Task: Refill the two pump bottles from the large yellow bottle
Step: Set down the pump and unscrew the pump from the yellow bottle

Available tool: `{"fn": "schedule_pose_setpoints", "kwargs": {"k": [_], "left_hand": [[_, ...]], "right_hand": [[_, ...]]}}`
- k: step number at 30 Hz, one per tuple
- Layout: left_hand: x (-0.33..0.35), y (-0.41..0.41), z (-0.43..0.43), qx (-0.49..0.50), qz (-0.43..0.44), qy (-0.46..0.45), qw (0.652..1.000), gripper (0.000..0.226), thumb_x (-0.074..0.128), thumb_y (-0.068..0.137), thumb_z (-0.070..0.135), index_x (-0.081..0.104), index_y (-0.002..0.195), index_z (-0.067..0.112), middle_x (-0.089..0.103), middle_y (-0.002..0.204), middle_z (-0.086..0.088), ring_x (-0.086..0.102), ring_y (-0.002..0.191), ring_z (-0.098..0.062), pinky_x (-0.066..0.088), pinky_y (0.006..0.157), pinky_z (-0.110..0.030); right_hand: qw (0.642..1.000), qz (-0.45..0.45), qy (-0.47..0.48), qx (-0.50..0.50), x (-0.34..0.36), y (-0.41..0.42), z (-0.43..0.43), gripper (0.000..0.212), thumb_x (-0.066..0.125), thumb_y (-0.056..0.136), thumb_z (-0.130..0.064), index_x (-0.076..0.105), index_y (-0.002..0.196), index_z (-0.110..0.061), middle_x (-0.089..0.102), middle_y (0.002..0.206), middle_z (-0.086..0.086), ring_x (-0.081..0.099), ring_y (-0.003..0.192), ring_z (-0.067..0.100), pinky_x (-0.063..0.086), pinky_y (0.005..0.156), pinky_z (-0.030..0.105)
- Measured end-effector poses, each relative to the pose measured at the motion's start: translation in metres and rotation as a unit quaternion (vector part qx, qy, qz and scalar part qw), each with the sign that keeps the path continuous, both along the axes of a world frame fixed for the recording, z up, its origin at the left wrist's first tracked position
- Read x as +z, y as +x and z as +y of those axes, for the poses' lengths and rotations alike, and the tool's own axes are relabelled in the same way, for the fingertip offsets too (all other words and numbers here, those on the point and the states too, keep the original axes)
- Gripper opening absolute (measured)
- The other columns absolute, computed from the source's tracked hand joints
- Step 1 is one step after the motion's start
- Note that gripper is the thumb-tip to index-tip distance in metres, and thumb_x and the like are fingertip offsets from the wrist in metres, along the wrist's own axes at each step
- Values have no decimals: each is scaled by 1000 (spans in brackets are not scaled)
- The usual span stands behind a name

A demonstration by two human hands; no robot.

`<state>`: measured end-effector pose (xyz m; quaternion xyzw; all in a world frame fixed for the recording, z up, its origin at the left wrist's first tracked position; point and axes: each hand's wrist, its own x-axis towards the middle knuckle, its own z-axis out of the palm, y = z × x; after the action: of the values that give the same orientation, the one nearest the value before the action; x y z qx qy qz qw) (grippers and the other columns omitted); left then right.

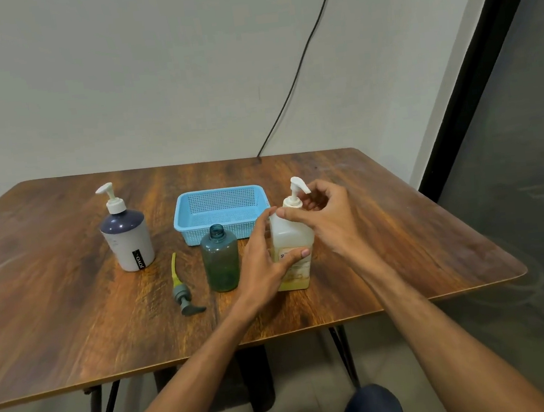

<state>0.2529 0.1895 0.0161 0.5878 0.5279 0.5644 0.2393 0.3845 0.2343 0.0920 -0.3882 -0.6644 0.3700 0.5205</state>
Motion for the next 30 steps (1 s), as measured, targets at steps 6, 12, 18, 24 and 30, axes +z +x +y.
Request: {"fn": "schedule_pose_setpoints", "kwargs": {"k": [6, 12, 18, 24, 30], "left_hand": [[3, -2, -1, -5, 5, 3, 1000, 80, 82, 71, 50, 34, 135, 50, 55, 128, 15, 59, 116, -7, 58, 92, -39], [2, -1, 0, -6, 8, 1, 1000, 81, 84, 75, 40, 35, 140, 41, 51, 132, 13, 56, 119, -7, 58, 94, -38], [1, 0, 0, -7, 9, -6, 1000, 83, 83, 76, 39, 33, 142, 41, 47, 135, 15, 53, 122, -9, 56, 96, -38], [2, 0, 0, -7, 11, -10, 1000, 83, 83, 76, 39, 34, 143, 38, 49, 138, 12, 53, 123, -10, 56, 96, -40], [2, 0, 0, -9, 4, -11, 1000, 83, 84, 76, 35, 34, 143, 38, 50, 137, 10, 55, 122, -12, 57, 93, -37]], "right_hand": [[997, 45, -22, 57, 15, 4, 4, 34, 83, 70, 3, 73, 101, -6, 75, 95, 6, 70, 85, 11, 57, 75, 24], [998, 29, 10, 58, 34, 12, -2, 37, 77, 78, 5, 68, 114, 4, 72, 106, 15, 67, 90, 18, 58, 79, 29], [996, 71, 36, 35, 53, 25, -8, 37, 80, 77, 1, 69, 112, 3, 72, 105, 17, 69, 94, 30, 57, 87, 41], [984, 158, 66, 42, 78, 37, -20, 36, 82, 74, 2, 69, 106, 7, 73, 97, 13, 70, 90, 30, 58, 78, 36], [972, 215, 99, 8, 94, 48, -28, 33, 82, 74, 1, 69, 103, 9, 72, 93, 12, 69, 83, 23, 59, 80, 37]]}}
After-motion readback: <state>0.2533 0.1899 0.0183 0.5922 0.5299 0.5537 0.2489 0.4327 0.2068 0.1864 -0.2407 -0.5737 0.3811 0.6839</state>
